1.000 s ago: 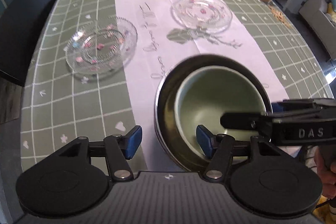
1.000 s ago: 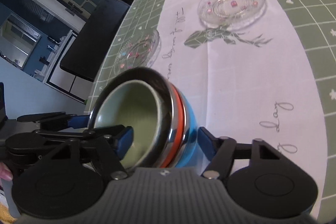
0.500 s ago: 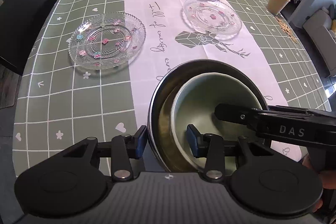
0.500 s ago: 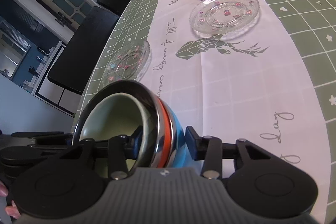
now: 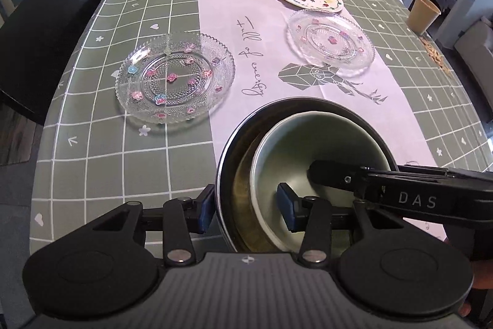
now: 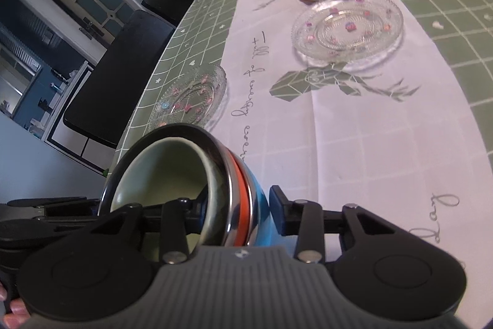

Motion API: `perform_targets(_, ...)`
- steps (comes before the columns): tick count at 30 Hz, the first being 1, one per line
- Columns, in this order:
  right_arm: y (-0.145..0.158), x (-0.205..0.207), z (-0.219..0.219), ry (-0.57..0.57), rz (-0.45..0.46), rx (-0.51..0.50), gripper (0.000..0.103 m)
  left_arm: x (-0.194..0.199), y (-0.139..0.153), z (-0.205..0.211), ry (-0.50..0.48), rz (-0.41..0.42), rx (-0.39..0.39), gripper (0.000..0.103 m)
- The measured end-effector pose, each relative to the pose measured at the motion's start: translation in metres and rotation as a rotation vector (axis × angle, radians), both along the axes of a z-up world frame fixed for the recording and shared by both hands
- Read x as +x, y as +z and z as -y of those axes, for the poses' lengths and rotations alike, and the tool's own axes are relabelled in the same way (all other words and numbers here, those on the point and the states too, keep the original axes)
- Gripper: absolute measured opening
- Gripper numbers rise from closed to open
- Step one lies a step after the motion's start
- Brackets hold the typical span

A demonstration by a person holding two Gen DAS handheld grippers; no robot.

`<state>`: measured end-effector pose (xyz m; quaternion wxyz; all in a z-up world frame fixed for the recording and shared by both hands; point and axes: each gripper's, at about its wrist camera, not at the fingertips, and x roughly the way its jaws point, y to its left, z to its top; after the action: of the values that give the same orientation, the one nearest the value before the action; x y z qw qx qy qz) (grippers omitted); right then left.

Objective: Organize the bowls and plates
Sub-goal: 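Release the bowl stack and move both grippers to the clear glass plate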

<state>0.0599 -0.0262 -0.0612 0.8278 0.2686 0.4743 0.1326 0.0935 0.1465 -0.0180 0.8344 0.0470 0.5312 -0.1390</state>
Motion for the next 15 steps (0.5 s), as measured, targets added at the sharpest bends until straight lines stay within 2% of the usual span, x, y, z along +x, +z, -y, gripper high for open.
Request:
perform_targets(2,0.0,0.001,0.001,0.029,-0.007,-0.01,0.065,-0.001,0.003,-0.001,0.009,0.035,0.026,0.062)
perform_targets(5,0.007,-0.005,0.014,0.066,0.038,0.048,0.081,-0.002,0.013,-0.003,0.013,0.094,0.052,0.068)
perform_targets(10,0.02,-0.006,0.056,0.018,0.006,0.147,0.084,-0.001,0.03,0.001,0.034,0.135,0.07,0.074)
perform_targets(13,0.033,-0.004,0.078,0.01,0.007,0.12,0.084,0.005,0.038,0.004,0.074,0.143,0.041,0.074)
perform_targets(15,0.044,-0.002,0.091,0.008,0.02,0.071,0.084,0.008,0.045,0.012,0.066,0.165,0.059,0.074)
